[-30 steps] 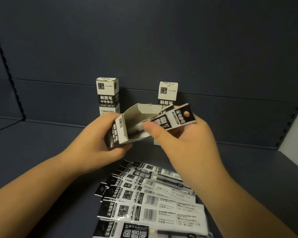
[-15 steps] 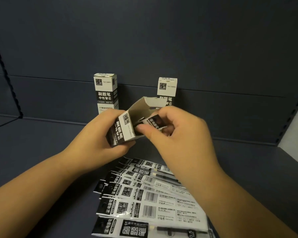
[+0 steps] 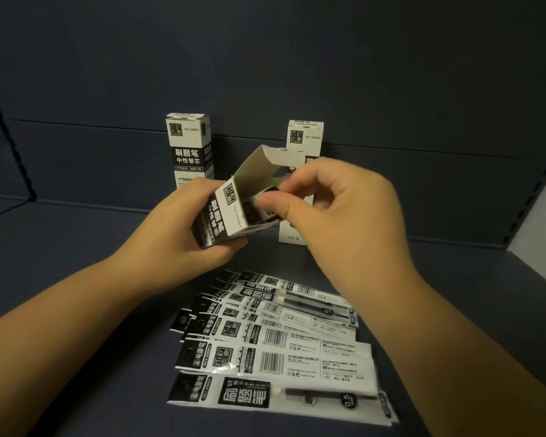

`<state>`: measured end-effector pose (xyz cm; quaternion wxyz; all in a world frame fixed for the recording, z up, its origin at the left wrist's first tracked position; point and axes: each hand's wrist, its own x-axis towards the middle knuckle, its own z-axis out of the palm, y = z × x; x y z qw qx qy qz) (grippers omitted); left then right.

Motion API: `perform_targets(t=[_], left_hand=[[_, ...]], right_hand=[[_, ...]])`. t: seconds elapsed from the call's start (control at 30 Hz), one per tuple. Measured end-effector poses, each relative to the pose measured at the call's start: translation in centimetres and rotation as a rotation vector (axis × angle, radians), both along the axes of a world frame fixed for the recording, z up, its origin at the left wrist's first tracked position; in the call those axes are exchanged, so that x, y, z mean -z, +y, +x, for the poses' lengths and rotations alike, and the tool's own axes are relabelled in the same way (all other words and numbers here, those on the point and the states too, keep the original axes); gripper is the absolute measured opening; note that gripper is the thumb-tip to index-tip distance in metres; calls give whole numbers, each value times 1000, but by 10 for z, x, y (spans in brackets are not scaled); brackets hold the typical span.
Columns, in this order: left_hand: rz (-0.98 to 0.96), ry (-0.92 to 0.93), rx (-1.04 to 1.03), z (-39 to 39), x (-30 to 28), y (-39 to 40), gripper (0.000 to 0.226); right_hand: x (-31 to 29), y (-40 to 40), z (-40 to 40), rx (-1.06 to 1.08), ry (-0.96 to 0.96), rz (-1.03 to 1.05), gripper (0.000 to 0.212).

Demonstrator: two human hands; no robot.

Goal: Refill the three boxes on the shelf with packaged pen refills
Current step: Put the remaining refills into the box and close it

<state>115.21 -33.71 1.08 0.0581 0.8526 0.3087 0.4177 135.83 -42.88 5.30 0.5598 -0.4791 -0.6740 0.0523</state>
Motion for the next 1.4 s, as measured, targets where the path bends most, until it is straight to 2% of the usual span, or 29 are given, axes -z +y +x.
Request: perform_targets(t=[0.1,0.17,0.27,0.37,0.43,0.47,0.5,0.57,0.63,0.7,0.73,1.0,1.4], left_hand=[[16,20,5,1,1,0,57],[19,26,2,1,0,0,56],[6,19,-2,-1,0,1,57],[-12,3,-20,-3,0,1,60],[-17,-7,-21,-3,0,1,62],[-23,-11,-19,-3,0,1,62],[-28,-16,-17,-4,0,1,63],[-33,-28,-9,-4,1,1,63],[-34,-38,6,-4,2,1,61],[-28,-31,18,-4,2,1,59],[-25,-29,22,-5,2,1,58],[-40,-42,59,-7,-1,4,60],[-46,-43,65,-6,-5,14,60]], right_hand=[[5,5,-7,53,-139,0,10],[7,8,-9,47,-154,-25,10],[6,8,-3,-3,-134,-28,12],[3,1,6,-10,10,-5,20],[2,3,14,44,72,-75,27],[2,5,18,80,41,-169,26],[4,9,23,112,-47,-292,24],[6,13,29,126,-360,-552,26],[10,13,29,88,-670,-757,43],[14,12,27,51,-839,-842,57],[15,11,27,46,-856,-849,58],[24,16,29,49,-675,-830,19],[21,10,28,79,-573,-792,18]])
